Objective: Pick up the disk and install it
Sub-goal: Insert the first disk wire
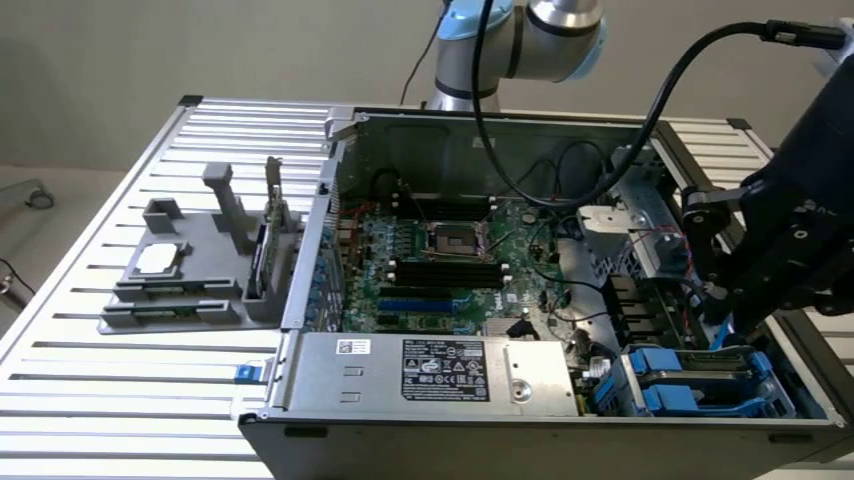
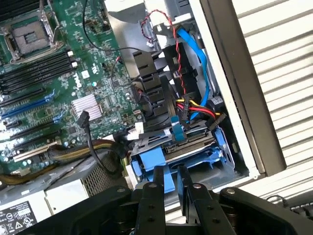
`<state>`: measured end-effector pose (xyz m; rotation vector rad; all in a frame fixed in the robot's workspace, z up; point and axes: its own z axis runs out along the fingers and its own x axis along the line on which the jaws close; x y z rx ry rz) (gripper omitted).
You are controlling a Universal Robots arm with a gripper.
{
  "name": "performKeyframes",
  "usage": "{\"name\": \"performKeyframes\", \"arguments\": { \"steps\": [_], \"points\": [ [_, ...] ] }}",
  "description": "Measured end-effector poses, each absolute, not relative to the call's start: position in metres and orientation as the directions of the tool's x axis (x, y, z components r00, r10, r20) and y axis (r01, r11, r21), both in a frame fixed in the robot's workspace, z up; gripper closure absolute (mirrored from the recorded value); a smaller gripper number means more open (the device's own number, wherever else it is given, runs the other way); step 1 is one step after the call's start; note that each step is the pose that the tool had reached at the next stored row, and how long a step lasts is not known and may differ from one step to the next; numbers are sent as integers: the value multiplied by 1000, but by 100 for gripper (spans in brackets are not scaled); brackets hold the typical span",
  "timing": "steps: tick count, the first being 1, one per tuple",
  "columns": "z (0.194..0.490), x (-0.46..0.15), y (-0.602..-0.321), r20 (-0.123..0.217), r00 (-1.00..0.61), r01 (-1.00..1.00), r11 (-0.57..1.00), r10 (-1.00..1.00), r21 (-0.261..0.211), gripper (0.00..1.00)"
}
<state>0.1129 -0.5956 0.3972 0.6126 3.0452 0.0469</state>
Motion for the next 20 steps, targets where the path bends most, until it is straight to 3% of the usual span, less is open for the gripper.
{"name": "performKeyframes", "arguments": {
  "steps": [20],
  "points": [
    [388, 113, -596, -11, -761, 647, 760, 648, 59, 74]
  ]
}}
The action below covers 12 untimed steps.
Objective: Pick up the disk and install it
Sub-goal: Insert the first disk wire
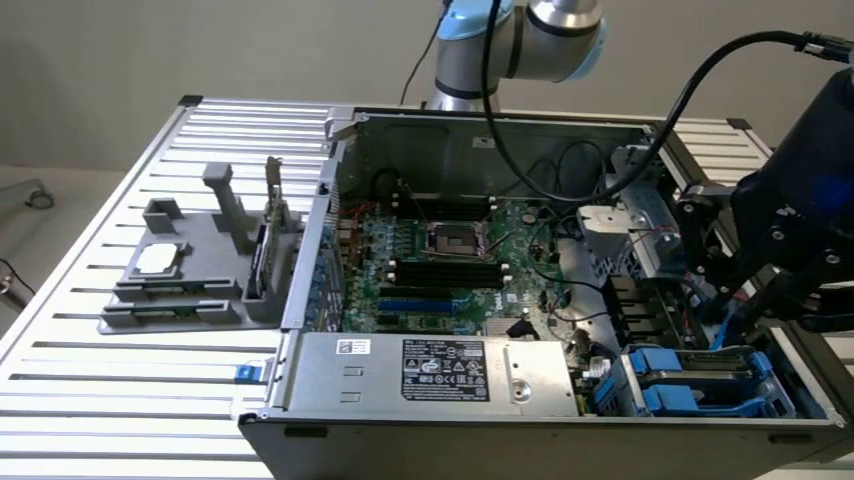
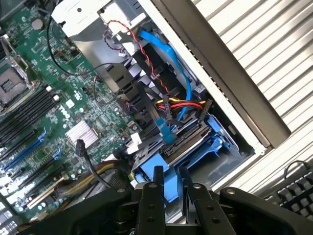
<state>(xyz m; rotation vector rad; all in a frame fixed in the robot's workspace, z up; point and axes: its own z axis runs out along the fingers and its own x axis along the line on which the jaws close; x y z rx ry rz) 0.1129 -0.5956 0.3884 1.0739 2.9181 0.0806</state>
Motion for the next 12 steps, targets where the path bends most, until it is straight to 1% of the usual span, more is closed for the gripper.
{"name": "performKeyframes", "arguments": {
  "steps": [4, 12],
  "points": [
    [386, 115, -596, 8, -739, 672, 736, 673, 81, 74],
    [380, 123, -596, 57, -710, 702, 700, 702, 132, 74]
  ]
}}
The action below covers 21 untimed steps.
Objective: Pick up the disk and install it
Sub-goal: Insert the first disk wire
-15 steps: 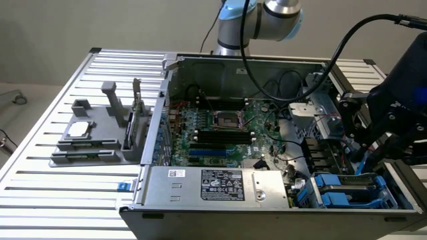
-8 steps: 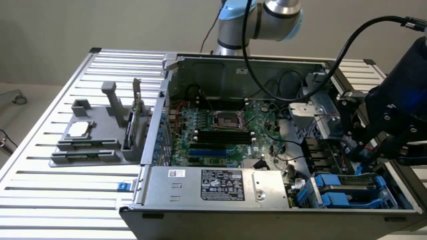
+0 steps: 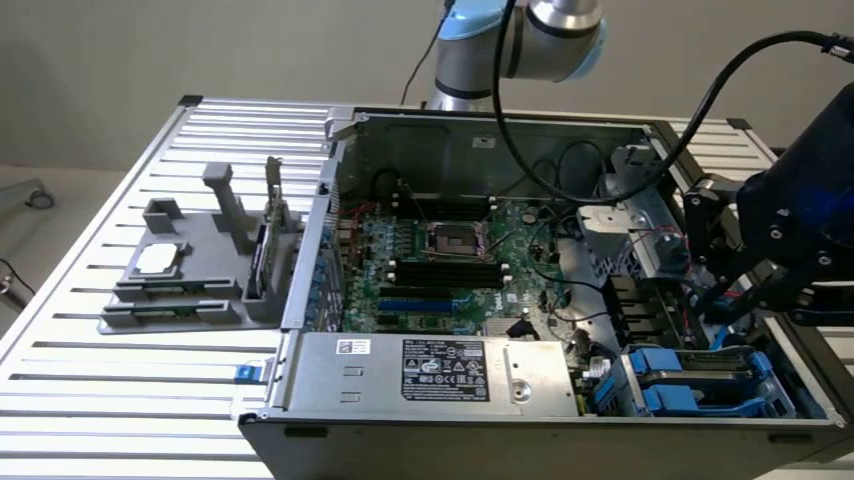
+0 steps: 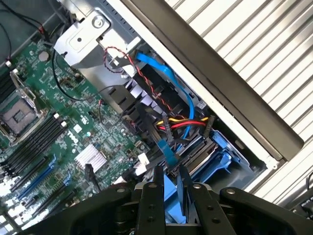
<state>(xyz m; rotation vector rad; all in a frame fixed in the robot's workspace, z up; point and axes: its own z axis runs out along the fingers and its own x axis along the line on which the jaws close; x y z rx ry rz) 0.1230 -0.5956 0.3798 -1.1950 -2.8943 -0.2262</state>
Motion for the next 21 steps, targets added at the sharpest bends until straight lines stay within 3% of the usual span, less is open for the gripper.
{"name": "performKeyframes", "arguments": {
  "steps": [21],
  "points": [
    [374, 138, -596, 80, -611, 789, 598, 788, 138, 74]
  ]
}}
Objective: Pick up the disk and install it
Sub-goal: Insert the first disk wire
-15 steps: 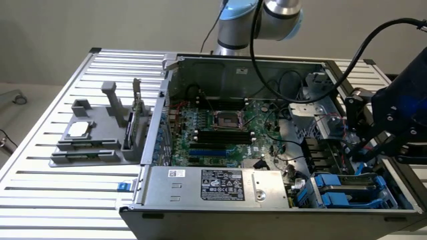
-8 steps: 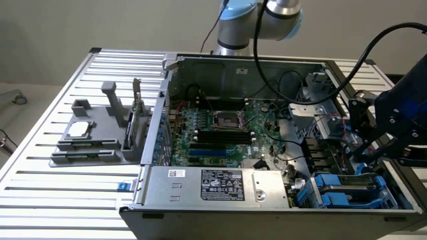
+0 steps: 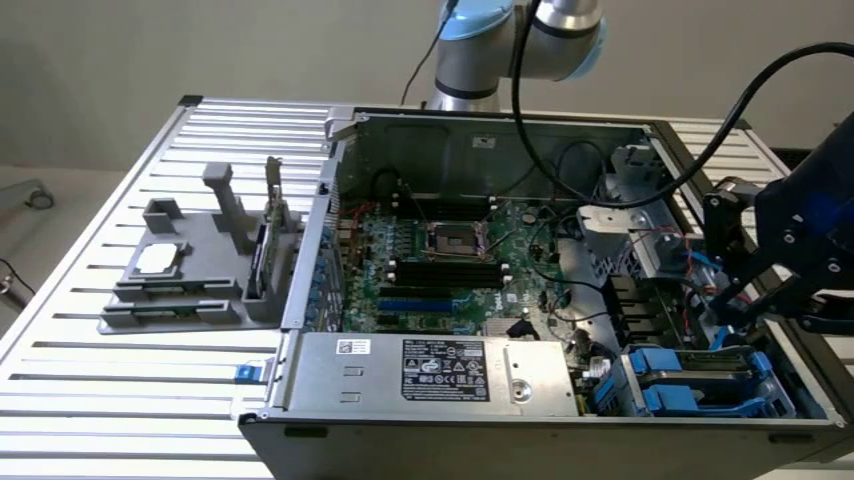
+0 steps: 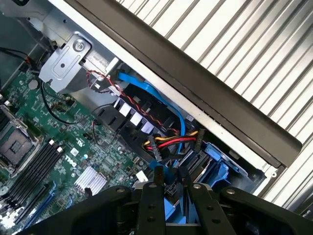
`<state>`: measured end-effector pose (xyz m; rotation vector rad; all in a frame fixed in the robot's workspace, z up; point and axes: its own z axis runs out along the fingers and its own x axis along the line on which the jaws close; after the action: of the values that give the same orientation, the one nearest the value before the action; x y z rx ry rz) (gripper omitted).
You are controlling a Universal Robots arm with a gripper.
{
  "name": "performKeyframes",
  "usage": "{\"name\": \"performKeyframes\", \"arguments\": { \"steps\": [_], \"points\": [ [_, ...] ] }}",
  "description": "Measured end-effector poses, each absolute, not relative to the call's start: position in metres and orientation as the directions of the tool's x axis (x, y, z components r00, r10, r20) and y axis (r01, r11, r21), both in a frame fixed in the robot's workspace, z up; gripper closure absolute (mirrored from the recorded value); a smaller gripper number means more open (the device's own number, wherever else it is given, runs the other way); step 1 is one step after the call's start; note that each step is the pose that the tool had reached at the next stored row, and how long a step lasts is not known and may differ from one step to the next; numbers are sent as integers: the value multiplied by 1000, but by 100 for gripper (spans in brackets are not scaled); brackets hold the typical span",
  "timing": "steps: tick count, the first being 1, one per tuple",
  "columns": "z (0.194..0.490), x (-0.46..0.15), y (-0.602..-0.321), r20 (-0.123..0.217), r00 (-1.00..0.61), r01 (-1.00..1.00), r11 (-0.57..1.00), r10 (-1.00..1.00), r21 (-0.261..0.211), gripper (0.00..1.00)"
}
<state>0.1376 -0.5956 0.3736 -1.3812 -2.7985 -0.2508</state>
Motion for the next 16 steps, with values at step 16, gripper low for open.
{"name": "performKeyframes", "arguments": {
  "steps": [16],
  "points": [
    [379, 151, -596, 86, -546, 835, 533, 833, 138, 74]
  ]
}}
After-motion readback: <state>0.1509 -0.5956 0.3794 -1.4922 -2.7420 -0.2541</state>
